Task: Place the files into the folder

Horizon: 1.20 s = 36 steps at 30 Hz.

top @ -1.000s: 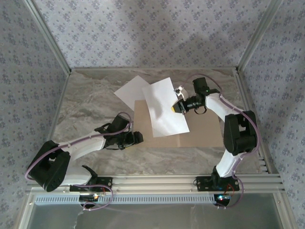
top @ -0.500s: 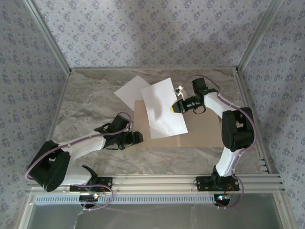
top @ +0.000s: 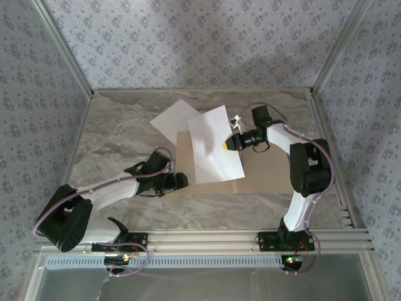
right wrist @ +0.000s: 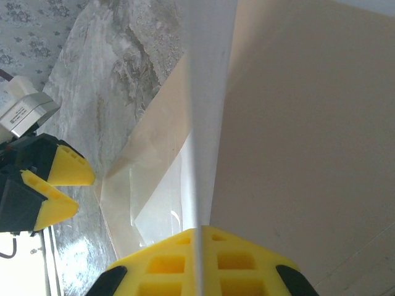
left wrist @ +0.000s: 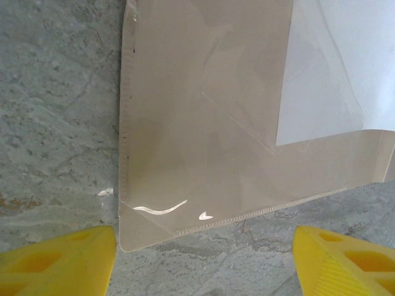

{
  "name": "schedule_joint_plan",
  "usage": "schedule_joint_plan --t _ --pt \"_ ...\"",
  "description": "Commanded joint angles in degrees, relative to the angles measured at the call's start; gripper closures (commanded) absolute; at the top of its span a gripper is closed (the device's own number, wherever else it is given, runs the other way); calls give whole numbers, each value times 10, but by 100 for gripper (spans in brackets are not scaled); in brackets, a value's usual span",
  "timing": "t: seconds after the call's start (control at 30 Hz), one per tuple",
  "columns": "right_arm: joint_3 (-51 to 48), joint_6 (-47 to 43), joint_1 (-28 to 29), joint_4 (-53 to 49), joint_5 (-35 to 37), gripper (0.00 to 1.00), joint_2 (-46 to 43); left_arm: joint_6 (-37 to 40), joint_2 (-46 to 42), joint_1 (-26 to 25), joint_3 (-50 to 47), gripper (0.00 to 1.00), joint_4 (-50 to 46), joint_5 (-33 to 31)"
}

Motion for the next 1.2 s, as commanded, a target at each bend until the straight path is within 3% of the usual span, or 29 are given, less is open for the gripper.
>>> schedule_joint_plan --t 0.0,0.4,1.17 --pt "-2 18 0 5 -3 100 12 -5 -4 5 11 25 4 7" --pt "-61 102 7 95 -12 100 11 -1 2 5 24 25 -13 0" --pt "-84 165 27 173 -19 100 35 0 2 5 24 25 -12 1"
